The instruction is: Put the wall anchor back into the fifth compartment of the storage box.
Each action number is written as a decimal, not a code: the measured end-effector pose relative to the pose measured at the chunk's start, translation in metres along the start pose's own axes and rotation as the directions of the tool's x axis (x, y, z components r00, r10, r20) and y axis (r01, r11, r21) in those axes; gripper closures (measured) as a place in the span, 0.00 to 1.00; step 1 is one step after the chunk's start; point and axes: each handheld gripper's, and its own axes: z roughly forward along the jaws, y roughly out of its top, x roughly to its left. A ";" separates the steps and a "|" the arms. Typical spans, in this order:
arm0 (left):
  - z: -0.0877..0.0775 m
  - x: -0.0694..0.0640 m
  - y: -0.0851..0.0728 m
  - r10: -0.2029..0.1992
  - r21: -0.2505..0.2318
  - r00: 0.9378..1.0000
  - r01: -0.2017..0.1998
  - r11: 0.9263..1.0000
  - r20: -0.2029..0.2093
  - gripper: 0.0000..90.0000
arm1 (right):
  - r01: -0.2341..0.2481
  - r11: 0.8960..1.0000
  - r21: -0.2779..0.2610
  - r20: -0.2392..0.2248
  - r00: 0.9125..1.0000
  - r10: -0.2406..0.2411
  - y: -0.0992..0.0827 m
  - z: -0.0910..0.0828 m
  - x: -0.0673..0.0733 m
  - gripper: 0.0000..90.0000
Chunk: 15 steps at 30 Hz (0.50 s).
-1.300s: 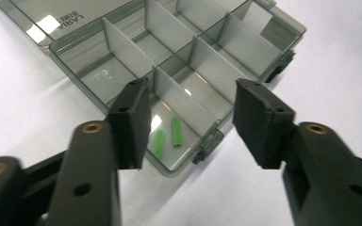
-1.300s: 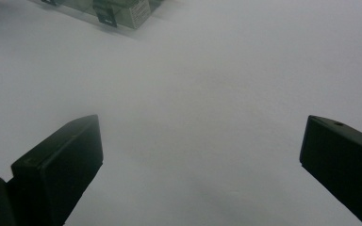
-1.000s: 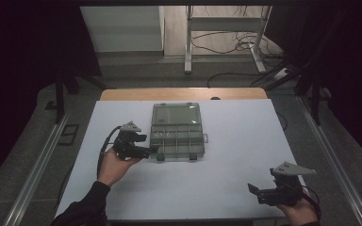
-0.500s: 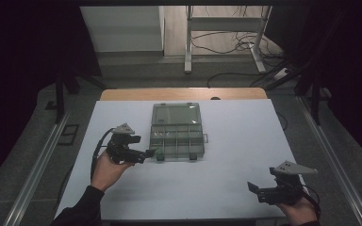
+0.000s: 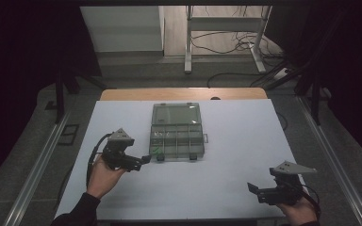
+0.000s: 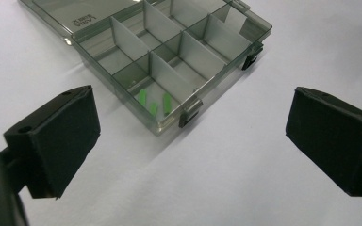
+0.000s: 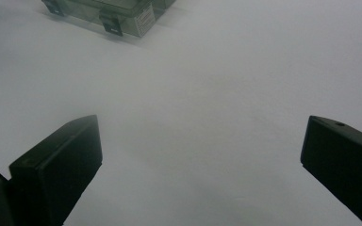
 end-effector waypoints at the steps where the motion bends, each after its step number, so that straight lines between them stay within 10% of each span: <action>1: -0.001 -0.001 -0.001 0.002 -0.001 1.000 -0.002 1.000 -0.002 0.04 | 0.000 1.000 0.000 0.001 1.000 0.000 0.000 0.000 0.000 0.00; 15: -0.015 -0.009 -0.013 0.021 -0.017 0.999 -0.021 1.000 -0.032 0.01 | 0.001 1.000 -0.008 0.004 1.000 -0.001 0.000 0.000 0.000 0.00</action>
